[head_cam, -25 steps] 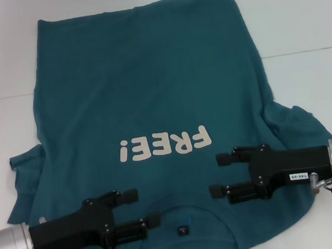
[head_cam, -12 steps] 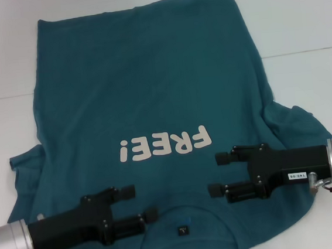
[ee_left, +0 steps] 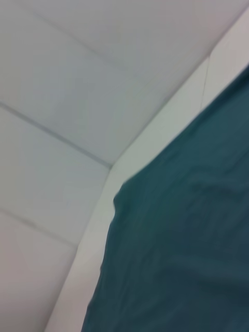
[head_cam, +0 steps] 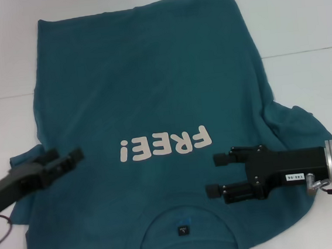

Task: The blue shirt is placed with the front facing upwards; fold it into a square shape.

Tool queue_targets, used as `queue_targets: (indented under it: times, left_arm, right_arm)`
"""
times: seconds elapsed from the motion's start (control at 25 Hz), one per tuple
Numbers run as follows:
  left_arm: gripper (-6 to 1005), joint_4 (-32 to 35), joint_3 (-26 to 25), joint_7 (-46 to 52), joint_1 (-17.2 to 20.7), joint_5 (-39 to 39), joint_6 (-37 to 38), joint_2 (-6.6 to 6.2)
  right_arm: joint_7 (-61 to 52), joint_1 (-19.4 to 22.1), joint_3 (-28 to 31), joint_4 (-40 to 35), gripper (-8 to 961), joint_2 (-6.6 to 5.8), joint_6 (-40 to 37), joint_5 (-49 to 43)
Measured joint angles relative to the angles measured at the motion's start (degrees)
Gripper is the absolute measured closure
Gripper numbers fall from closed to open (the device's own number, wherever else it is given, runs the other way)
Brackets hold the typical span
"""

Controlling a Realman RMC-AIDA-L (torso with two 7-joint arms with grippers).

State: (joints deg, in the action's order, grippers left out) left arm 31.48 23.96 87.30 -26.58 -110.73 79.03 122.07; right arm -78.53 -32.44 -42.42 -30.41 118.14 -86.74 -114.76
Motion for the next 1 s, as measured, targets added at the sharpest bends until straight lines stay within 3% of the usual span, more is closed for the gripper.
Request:
queue_targets:
  times: [0.32, 0.72, 1.0]
  left_arm:
    - [92, 3.18, -0.12, 4.74, -0.06, -3.01, -6.83, -0.97]
    - [95, 4.72, 0.11, 6.77, -0.34, -6.65, -16.19, -1.05]
    - [97, 5.69, 0.08, 6.87, 0.01, -8.83, -16.95, -1.05]
  right_arm:
    - [-0.26, 0.01, 0.25, 0.0, 37, 0.42, -0.02, 0.76]
    - [-1.09, 0.01, 0.45, 0.0, 36, 0.42, -0.06, 1.27]
    - [-1.1, 0.01, 0.68, 0.0, 36, 0.33, -0.08, 1.38]
